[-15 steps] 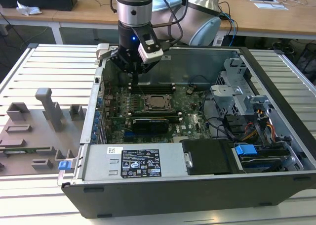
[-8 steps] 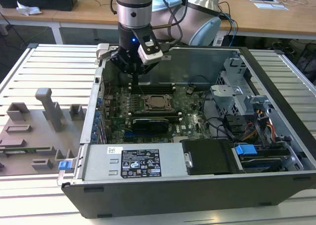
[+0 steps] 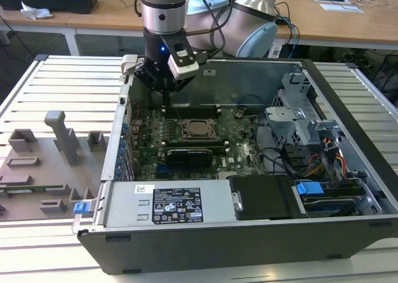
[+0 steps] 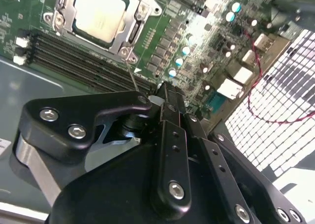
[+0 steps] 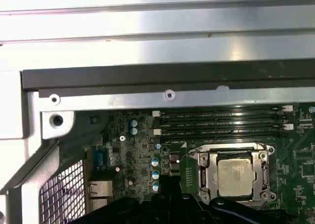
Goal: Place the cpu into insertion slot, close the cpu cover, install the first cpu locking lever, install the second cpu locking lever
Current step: 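Install the first cpu locking lever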
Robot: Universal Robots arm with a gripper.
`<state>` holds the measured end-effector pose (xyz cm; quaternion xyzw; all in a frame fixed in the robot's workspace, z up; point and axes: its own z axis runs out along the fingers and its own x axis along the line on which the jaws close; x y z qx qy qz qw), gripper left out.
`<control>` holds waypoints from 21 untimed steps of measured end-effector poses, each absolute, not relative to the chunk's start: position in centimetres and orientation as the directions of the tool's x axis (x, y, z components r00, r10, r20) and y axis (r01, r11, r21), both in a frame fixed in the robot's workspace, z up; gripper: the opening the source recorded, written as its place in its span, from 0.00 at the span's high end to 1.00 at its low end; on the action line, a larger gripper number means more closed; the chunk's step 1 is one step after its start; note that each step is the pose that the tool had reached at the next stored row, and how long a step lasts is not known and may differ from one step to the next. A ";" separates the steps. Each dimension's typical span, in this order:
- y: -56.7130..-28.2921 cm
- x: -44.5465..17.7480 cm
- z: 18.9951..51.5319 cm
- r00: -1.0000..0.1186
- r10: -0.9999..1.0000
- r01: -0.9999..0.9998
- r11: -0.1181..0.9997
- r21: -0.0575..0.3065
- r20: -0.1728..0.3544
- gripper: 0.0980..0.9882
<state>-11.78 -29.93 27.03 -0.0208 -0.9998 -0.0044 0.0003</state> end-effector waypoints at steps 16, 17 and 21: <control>-28.2 -11.2 26.1 -0.999 0.041 0.041 0.999 0.008 0.001 0.99; -28.2 -11.1 26.1 -0.999 0.042 0.042 0.999 0.008 0.001 0.99; -28.2 -10.4 26.1 -0.999 0.042 0.042 0.999 0.008 0.001 0.99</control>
